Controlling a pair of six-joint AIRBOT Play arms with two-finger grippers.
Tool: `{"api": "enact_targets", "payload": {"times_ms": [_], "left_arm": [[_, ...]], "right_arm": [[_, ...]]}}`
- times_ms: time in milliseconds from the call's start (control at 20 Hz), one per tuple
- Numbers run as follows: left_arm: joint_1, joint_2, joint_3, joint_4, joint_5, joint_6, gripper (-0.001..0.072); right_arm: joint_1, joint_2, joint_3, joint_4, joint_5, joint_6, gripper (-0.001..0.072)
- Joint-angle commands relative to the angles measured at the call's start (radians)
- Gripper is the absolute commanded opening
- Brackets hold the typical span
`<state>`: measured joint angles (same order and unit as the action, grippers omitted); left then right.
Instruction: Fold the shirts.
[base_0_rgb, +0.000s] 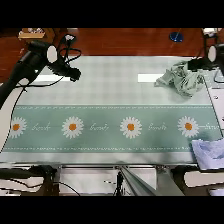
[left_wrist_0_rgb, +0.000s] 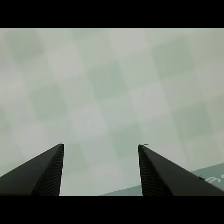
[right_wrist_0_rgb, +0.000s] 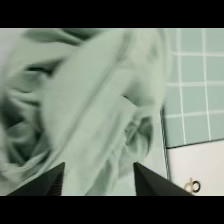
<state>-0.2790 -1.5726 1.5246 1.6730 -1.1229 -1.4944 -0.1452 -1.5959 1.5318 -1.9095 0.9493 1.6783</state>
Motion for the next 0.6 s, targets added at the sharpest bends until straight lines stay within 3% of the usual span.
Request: {"api": "enact_targets", "payload": {"times_ms": [0,150,400,550], "left_arm": [[0.005,0.002,0.003,0.006,-0.022,0.0,0.0567],[0.005,0.002,0.003,0.006,-0.036,0.0,0.0567],[0.005,0.002,0.003,0.005,-0.042,0.0,0.0567],[0.004,0.002,0.003,0.001,-0.051,-0.003,0.0567]], "right_arm": [[-0.13,-0.054,0.02,0.259,-0.013,-0.003,0.0533],[-0.174,-0.123,0.02,0.428,-0.023,-0.039,0.0533],[-0.175,-0.21,0.02,0.598,-0.128,-0.055,0.053],[-0.175,-0.267,0.02,0.658,-0.118,-0.035,0.0514]]}}
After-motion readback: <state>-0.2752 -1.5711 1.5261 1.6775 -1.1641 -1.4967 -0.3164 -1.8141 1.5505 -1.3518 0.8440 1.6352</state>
